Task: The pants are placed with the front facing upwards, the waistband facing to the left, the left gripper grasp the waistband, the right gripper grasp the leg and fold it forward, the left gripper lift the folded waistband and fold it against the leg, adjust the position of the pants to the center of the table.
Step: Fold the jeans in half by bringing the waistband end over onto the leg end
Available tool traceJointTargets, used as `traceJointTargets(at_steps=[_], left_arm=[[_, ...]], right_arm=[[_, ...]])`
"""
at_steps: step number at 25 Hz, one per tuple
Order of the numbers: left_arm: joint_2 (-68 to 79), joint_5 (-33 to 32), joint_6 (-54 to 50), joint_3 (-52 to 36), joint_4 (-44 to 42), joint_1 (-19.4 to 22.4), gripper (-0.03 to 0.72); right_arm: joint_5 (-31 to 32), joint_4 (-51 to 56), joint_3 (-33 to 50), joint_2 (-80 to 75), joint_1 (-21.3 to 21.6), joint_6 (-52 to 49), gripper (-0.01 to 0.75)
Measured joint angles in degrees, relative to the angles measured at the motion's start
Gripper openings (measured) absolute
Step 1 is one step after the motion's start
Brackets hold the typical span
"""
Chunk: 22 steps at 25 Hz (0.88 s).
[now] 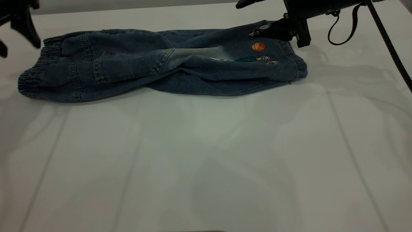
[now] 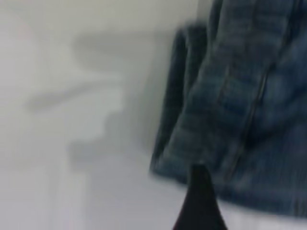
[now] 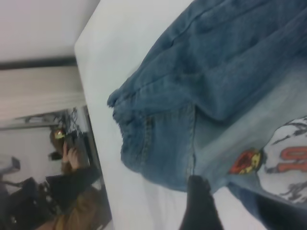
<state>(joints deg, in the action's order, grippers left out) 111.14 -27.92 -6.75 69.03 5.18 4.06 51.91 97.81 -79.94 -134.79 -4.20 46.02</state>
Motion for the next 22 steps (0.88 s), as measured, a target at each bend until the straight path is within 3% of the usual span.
traceJointTargets(at_steps=[6, 14, 17, 22], left_arm=[[0.5, -5.3, 4.1, 0.0, 2.8, 2.8, 0.478], [4.0, -9.6, 22.6, 0.0, 29.6, 13.4, 0.463], [5.1, -9.5, 26.8, 0.0, 35.0, 14.2, 0.463], [6.0, -9.4, 30.7, 0.0, 36.0, 14.2, 0.496]], right_arm=[[0.4, -0.4, 0.0, 0.0, 0.0, 0.7, 0.417], [0.7, -0.8, 0.0, 0.0, 0.0, 1.1, 0.417], [0.7, -0.9, 0.0, 0.0, 0.0, 1.2, 0.417], [0.8, -1.0, 0.0, 0.0, 0.0, 1.2, 0.417]])
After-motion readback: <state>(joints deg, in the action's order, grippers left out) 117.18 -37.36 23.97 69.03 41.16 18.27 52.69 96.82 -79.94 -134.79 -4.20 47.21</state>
